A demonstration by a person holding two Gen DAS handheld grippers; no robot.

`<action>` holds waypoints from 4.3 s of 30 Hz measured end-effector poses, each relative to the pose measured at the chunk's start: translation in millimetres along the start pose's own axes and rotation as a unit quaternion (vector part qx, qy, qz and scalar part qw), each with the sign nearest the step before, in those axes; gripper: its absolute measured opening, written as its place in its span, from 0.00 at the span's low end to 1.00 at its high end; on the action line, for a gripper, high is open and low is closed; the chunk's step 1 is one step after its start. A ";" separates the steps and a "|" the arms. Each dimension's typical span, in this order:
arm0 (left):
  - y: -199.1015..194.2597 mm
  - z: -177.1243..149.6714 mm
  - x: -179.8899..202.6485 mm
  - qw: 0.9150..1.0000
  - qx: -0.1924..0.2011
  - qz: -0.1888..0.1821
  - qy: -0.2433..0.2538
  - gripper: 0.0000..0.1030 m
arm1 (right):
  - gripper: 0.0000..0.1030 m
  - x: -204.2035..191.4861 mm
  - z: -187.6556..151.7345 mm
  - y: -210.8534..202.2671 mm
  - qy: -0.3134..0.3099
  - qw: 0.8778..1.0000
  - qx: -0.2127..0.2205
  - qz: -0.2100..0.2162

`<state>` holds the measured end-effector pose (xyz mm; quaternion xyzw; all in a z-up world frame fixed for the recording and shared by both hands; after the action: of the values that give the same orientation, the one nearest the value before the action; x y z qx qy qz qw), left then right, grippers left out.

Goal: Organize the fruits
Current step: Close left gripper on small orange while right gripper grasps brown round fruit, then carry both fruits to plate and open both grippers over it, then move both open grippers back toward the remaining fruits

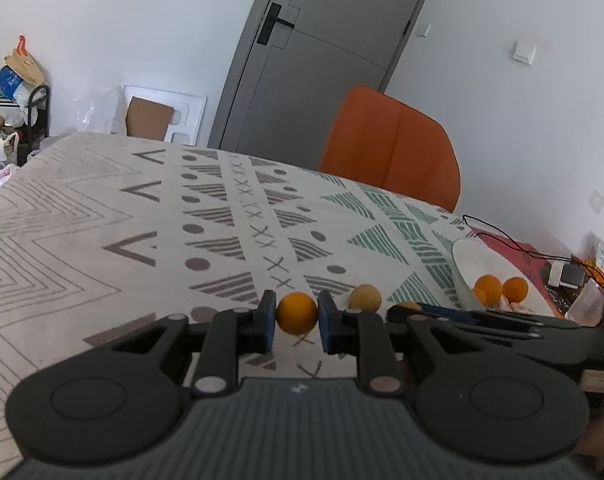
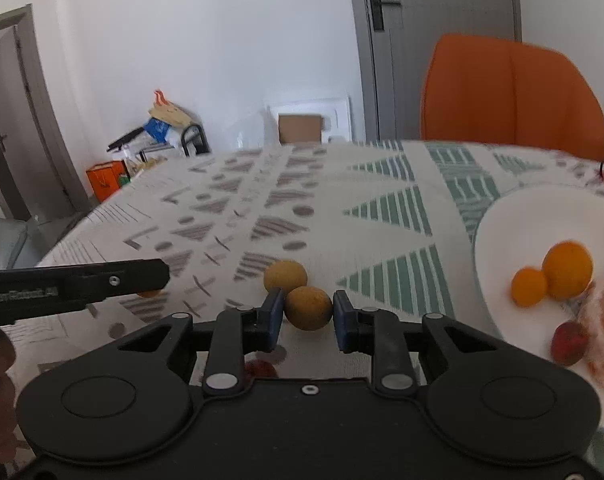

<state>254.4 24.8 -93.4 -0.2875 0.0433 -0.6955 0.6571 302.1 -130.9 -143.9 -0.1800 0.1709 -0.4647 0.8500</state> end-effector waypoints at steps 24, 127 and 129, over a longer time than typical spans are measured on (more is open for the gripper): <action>5.5 12.0 81.9 0.996 0.020 -0.082 0.020 0.20 | 0.24 64.9 19.8 -72.5 0.015 0.996 0.049 -0.078; -31.6 -10.7 1.9 0.997 0.006 0.035 0.069 0.92 | 0.98 16.5 -10.2 -71.5 0.020 0.998 0.047 -0.042; -31.3 -11.7 -0.3 0.997 0.003 0.037 0.071 0.92 | 0.95 12.3 -11.6 -66.8 0.016 0.998 0.042 -0.038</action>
<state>221.2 25.5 -89.6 -0.2334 0.0983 -0.6899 0.6782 254.4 -176.7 -124.6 -0.1431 0.1583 -0.5062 0.8356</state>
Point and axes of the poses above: each gripper's, at about its wrist camera, not at the fingertips, and y roughly the way its jaws point, x to its right, z to its top, the point moved 9 cm from there along y, roughly the way its jaws point, and after that the axes turned 6 degrees about x, right-handed, at the moved point
